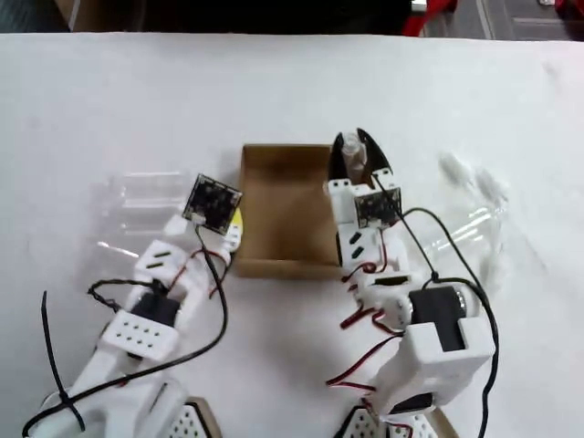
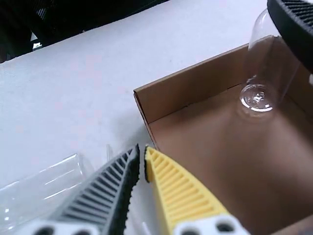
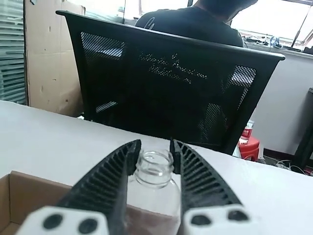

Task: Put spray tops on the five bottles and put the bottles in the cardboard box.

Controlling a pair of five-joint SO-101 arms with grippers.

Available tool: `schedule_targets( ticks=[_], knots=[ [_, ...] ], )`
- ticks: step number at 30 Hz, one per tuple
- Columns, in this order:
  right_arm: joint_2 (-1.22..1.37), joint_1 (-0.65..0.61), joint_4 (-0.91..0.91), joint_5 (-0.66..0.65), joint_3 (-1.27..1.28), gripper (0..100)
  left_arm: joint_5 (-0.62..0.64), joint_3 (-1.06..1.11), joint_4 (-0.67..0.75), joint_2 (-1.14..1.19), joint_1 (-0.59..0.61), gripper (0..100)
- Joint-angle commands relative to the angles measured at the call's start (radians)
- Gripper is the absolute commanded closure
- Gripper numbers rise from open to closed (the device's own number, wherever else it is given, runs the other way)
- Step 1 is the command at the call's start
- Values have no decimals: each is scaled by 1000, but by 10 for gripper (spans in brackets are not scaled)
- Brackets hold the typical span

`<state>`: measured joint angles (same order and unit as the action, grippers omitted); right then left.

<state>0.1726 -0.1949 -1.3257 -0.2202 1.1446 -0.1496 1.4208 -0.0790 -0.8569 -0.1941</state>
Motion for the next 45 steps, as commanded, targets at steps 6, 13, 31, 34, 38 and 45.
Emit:
schedule_targets(
  ticks=[6, 13, 31, 34, 38, 45],
  knots=[
    [-2, 21, 1, -14, -57, 982, -9, -6, 18, -7, -15, 976],
    [-2, 21, 1, -14, -58, 981, -9, -6, 18, -7, -15, 976],
    [125, 28, -8, -14, -127, 873, -9, -6, 18, -8, -15, 976],
    [125, 28, -8, -14, -127, 886, -9, -6, 18, -8, -15, 976],
    [122, 28, -8, -14, -126, 890, -9, -6, 18, -8, -15, 976],
    [65, 5, -42, -9, -41, 811, -9, -6, 18, -8, -15, 976]
  ],
)
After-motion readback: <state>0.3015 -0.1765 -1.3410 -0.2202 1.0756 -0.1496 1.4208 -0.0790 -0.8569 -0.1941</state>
